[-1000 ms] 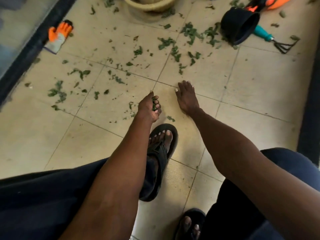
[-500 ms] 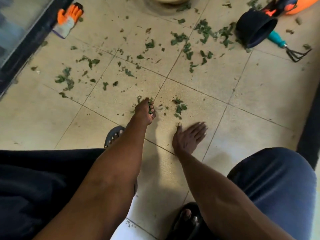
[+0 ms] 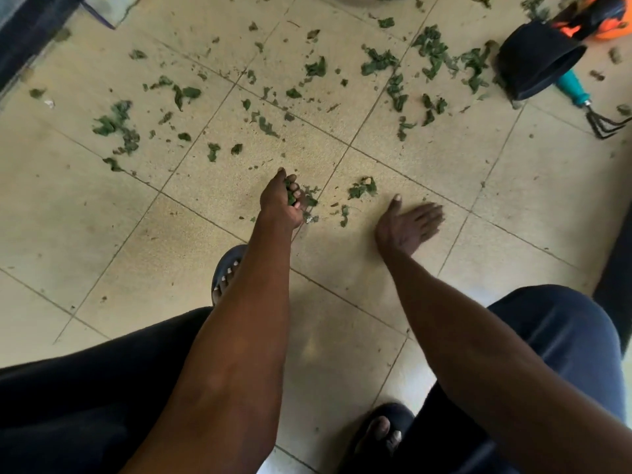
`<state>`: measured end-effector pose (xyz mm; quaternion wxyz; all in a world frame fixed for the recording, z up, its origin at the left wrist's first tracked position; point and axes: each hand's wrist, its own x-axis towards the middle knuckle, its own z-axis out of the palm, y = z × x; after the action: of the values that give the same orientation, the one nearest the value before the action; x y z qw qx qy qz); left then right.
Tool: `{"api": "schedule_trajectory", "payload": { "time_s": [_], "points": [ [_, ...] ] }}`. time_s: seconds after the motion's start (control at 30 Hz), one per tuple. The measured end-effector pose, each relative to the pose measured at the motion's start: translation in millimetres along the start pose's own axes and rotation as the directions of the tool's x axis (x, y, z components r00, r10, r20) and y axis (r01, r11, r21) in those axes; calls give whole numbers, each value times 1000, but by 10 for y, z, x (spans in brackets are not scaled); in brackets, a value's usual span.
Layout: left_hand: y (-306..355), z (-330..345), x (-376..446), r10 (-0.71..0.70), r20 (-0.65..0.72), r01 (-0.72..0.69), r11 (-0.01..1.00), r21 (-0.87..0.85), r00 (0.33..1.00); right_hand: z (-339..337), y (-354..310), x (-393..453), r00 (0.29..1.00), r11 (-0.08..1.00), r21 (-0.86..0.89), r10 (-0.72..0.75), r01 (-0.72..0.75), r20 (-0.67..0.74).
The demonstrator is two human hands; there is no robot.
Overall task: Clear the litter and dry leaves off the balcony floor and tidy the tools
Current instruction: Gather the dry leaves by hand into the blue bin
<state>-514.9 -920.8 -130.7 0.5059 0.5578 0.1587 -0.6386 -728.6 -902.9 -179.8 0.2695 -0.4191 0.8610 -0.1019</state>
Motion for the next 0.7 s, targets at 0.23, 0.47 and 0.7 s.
{"api": "schedule_trajectory", "payload": {
  "time_s": [0.23,0.47,0.7],
  "points": [
    [-51,-91,39,-50,42,53,995,-80,998,213,-502,114,827,848,-46,-500,527,255],
    [152,-37,-60,-19,50,27,986,-162,999,311,-129,-678,983,985,-5,-171,172,74],
    [313,-144,-42,20,66,-4,974,-228,998,724,-491,-997,996,1000,18,-18,16,84]
  ]
}}
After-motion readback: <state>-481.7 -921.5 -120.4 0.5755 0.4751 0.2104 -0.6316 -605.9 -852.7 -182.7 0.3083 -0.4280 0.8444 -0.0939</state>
